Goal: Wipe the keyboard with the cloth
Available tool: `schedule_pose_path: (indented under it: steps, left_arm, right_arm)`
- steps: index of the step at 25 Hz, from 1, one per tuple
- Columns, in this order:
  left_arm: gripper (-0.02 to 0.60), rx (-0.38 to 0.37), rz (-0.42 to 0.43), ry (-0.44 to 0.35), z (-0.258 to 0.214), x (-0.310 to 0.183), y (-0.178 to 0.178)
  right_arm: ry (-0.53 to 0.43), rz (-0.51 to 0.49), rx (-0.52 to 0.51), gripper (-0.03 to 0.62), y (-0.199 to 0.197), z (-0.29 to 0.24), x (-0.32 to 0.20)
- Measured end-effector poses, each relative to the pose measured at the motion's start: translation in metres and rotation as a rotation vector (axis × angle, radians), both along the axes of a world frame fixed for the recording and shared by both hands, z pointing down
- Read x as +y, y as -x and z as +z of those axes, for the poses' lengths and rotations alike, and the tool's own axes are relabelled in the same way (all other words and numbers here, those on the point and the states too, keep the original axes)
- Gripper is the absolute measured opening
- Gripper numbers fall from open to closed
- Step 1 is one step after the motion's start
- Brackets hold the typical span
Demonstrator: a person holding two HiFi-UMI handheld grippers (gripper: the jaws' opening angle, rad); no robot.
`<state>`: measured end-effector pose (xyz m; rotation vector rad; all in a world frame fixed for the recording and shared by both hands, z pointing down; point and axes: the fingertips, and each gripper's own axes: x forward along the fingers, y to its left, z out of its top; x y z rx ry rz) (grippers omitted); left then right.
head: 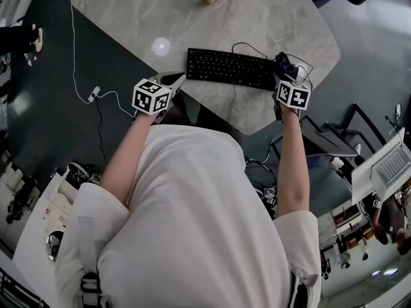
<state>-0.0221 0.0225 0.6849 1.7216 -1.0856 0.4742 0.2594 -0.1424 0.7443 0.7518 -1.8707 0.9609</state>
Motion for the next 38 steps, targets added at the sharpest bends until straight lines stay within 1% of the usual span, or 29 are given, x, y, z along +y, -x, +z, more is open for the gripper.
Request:
schedule_pose_path:
  steps: [5, 7, 9, 11, 13, 17, 21, 24, 27, 32, 38]
  left_arm:
    - [0.006, 0.024, 0.046, 0.003, 0.003, 0.009, 0.002]
    - [0.006, 0.034, 0.061, 0.007, 0.004, 0.015, 0.003]
    - [0.006, 0.037, 0.073, 0.013, 0.006, 0.02, 0.007]
    - [0.006, 0.04, 0.074, 0.015, 0.006, 0.024, 0.012]
    - [0.006, 0.043, 0.073, 0.013, 0.005, 0.026, 0.018]
    - [0.006, 0.038, 0.08, 0.009, 0.005, 0.028, 0.032]
    - [0.006, 0.04, 0.076, 0.007, 0.006, 0.03, 0.043]
    - [0.006, 0.045, 0.078, 0.001, 0.003, 0.03, 0.049]
    - [0.006, 0.049, 0.085, 0.001, 0.003, 0.033, 0.054]
    - [0.006, 0.048, 0.084, 0.006, 0.007, 0.044, 0.068]
    - [0.006, 0.051, 0.066, 0.004, 0.007, 0.051, 0.081]
  right_arm:
    - [-0.029, 0.039, 0.043, 0.059, 0.01, 0.002, 0.004]
    - [-0.035, 0.069, 0.035, 0.058, 0.013, -0.001, 0.004]
    - [-0.024, 0.081, 0.003, 0.059, 0.023, -0.003, 0.009]
    - [-0.017, 0.069, -0.01, 0.058, 0.036, -0.002, 0.018]
    - [-0.029, 0.065, 0.007, 0.058, 0.046, -0.001, 0.022]
    - [-0.042, 0.114, 0.032, 0.058, 0.052, 0.001, 0.024]
    - [-0.033, 0.091, -0.001, 0.058, 0.072, -0.001, 0.03]
    - [-0.042, 0.076, 0.013, 0.058, 0.087, -0.002, 0.036]
    - [-0.048, 0.084, 0.022, 0.059, 0.101, -0.003, 0.04]
    - [-0.037, 0.077, 0.012, 0.058, 0.125, -0.001, 0.049]
    - [-0.048, 0.088, 0.029, 0.06, 0.136, -0.001, 0.052]
